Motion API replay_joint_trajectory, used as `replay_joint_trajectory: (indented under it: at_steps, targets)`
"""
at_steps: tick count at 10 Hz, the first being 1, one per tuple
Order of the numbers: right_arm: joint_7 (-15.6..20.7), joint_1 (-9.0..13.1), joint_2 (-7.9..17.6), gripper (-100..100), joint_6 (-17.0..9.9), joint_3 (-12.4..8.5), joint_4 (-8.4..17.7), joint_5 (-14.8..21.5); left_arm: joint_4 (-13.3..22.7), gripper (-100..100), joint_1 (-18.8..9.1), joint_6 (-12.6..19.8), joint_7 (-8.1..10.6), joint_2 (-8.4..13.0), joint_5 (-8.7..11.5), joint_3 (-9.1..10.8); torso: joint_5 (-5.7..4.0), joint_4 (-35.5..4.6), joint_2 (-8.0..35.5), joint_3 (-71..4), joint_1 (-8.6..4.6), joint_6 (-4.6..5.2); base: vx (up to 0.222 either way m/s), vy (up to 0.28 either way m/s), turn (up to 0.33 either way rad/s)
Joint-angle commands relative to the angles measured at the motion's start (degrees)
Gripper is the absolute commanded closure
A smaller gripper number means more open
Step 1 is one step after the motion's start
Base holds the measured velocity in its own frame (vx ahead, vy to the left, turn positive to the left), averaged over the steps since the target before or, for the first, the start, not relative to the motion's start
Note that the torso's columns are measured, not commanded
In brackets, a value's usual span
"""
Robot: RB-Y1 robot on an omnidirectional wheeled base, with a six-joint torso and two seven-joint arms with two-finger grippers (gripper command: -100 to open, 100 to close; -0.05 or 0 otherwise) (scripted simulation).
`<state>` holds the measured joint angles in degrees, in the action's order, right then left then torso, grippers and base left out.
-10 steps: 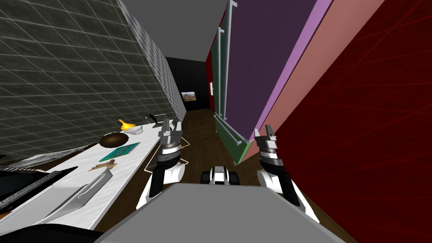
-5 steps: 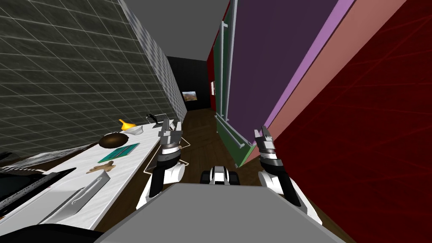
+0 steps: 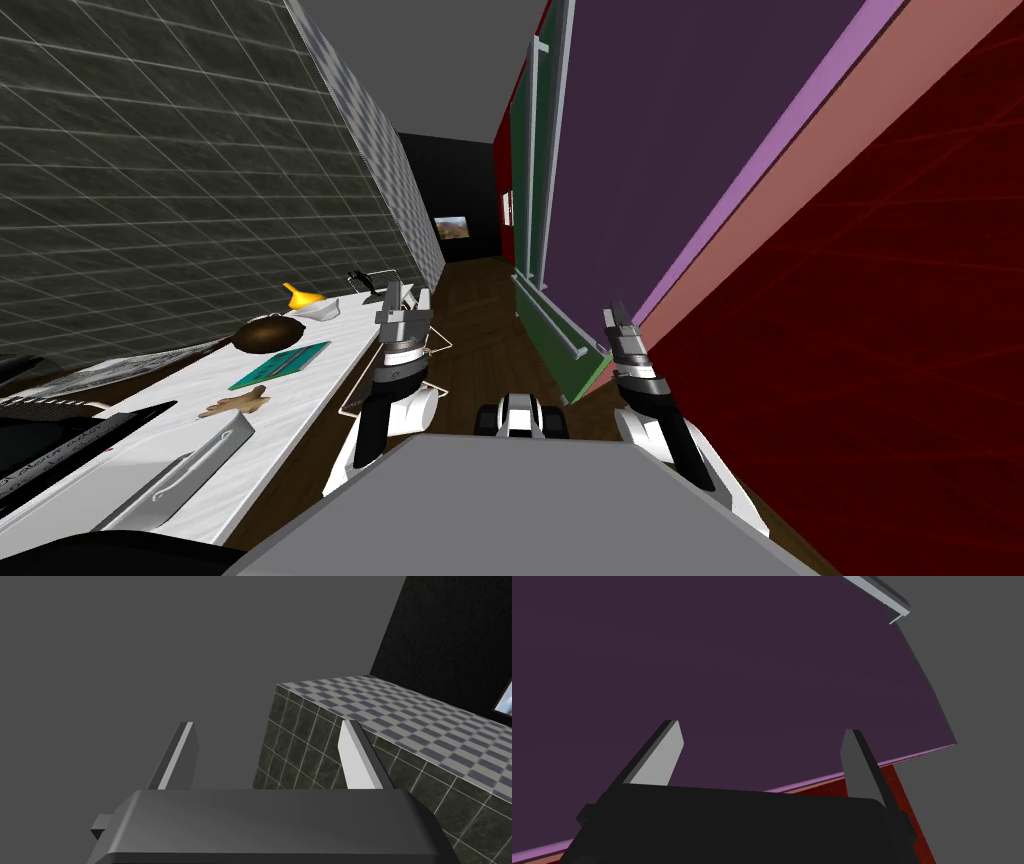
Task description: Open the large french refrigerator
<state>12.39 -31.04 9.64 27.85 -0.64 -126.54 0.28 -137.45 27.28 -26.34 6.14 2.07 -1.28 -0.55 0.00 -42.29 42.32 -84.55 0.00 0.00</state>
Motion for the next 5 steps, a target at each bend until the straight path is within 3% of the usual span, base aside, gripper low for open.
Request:
replay_joint_trajectory:
  at_steps: [1, 5]
  targets:
    - [4.45, -0.21, 0.52, -100, 0.30, -0.05, 0.70, 1.37, 0.00, 0, 0.00, 0.00, 0.00, 0.00, 0.00, 0.00, -0.01, 0.00, -0.03, 0.00, 0.00, -0.01, 0.076, 0.018, 0.022]
    - [10.47, -0.56, 1.22, -100, 0.58, -0.18, 1.82, 3.92, 0.00, 0, 0.00, 0.00, 0.00, 0.00, 0.00, 0.00, -0.01, -0.03, 0.10, 0.06, -0.05, 0.00, 0.064, 0.020, 0.028]
